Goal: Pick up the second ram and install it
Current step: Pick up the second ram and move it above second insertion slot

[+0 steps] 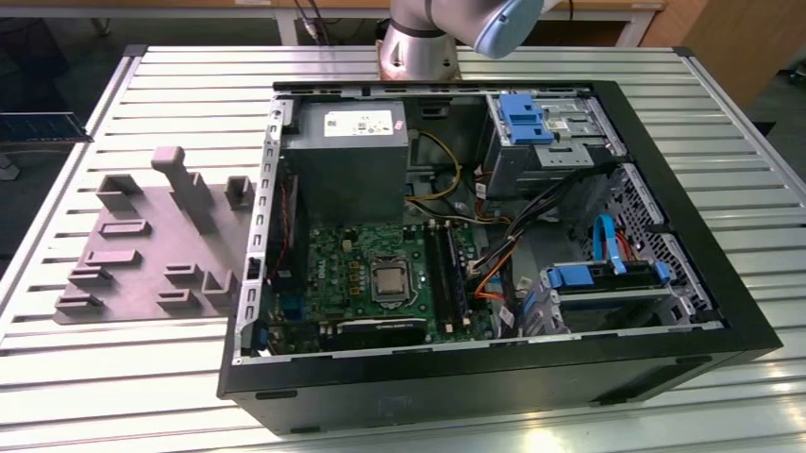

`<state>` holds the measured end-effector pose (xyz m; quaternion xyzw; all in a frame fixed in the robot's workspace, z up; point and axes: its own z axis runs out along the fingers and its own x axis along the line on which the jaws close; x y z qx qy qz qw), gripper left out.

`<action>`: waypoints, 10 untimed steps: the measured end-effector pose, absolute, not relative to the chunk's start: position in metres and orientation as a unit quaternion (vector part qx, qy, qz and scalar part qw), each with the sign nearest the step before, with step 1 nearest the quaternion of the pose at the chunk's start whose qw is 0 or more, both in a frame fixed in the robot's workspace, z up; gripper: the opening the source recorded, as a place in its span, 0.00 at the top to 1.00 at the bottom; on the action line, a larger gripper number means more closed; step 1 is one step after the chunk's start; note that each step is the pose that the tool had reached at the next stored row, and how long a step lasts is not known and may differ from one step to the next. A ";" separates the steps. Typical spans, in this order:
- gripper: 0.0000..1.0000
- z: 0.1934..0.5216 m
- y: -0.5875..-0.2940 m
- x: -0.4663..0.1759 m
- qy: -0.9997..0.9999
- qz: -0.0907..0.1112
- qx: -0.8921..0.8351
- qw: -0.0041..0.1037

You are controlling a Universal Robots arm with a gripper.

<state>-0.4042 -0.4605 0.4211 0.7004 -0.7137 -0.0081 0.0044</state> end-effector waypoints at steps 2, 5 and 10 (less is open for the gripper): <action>0.86 0.421 -0.460 -0.404 -0.714 -0.008 0.700 0.005; 0.86 0.421 -0.461 -0.399 -0.714 -0.008 0.700 0.005; 0.86 0.421 -0.461 -0.385 -0.714 -0.008 0.700 0.005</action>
